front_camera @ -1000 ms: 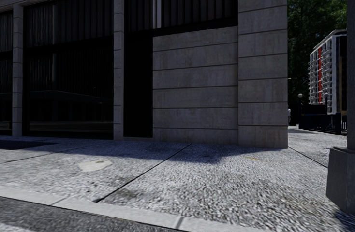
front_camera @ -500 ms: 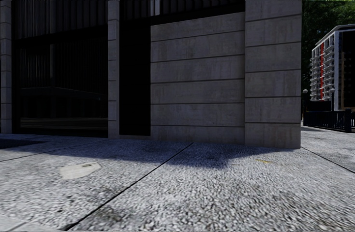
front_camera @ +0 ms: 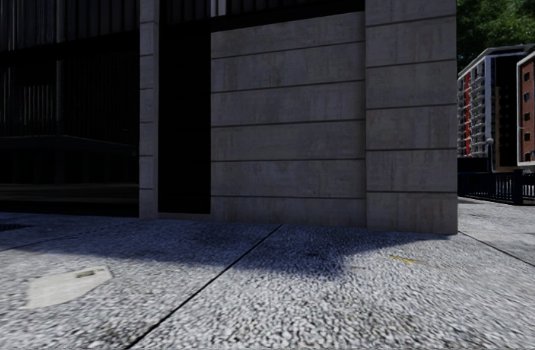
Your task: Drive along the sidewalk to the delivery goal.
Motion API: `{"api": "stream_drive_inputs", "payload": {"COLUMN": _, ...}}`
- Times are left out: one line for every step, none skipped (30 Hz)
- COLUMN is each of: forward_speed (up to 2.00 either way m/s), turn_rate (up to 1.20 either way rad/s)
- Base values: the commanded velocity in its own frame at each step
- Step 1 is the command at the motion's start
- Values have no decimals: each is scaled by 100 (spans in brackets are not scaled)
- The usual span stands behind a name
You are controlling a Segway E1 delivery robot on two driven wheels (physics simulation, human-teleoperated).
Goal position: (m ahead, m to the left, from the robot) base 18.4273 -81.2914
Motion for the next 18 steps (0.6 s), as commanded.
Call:
{"api": "stream_drive_inputs", "payload": {"forward_speed": 96, "turn_rate": -38}}
{"api": "stream_drive_inputs", "payload": {"forward_speed": 96, "turn_rate": -41}}
{"api": "stream_drive_inputs", "payload": {"forward_speed": 96, "turn_rate": -43}}
{"api": "stream_drive_inputs", "payload": {"forward_speed": 96, "turn_rate": -43}}
{"api": "stream_drive_inputs", "payload": {"forward_speed": 96, "turn_rate": -43}}
{"api": "stream_drive_inputs", "payload": {"forward_speed": 96, "turn_rate": -44}}
{"api": "stream_drive_inputs", "payload": {"forward_speed": 96, "turn_rate": -44}}
{"api": "stream_drive_inputs", "payload": {"forward_speed": 96, "turn_rate": -44}}
{"api": "stream_drive_inputs", "payload": {"forward_speed": 96, "turn_rate": -44}}
{"api": "stream_drive_inputs", "payload": {"forward_speed": 96, "turn_rate": -44}}
{"api": "stream_drive_inputs", "payload": {"forward_speed": 96, "turn_rate": -44}}
{"api": "stream_drive_inputs", "payload": {"forward_speed": 96, "turn_rate": -44}}
{"api": "stream_drive_inputs", "payload": {"forward_speed": 96, "turn_rate": -44}}
{"api": "stream_drive_inputs", "payload": {"forward_speed": 96, "turn_rate": -44}}
{"api": "stream_drive_inputs", "payload": {"forward_speed": 96, "turn_rate": -44}}
{"api": "stream_drive_inputs", "payload": {"forward_speed": 96, "turn_rate": -44}}
{"api": "stream_drive_inputs", "payload": {"forward_speed": 96, "turn_rate": -44}}
{"api": "stream_drive_inputs", "payload": {"forward_speed": 96, "turn_rate": -44}}
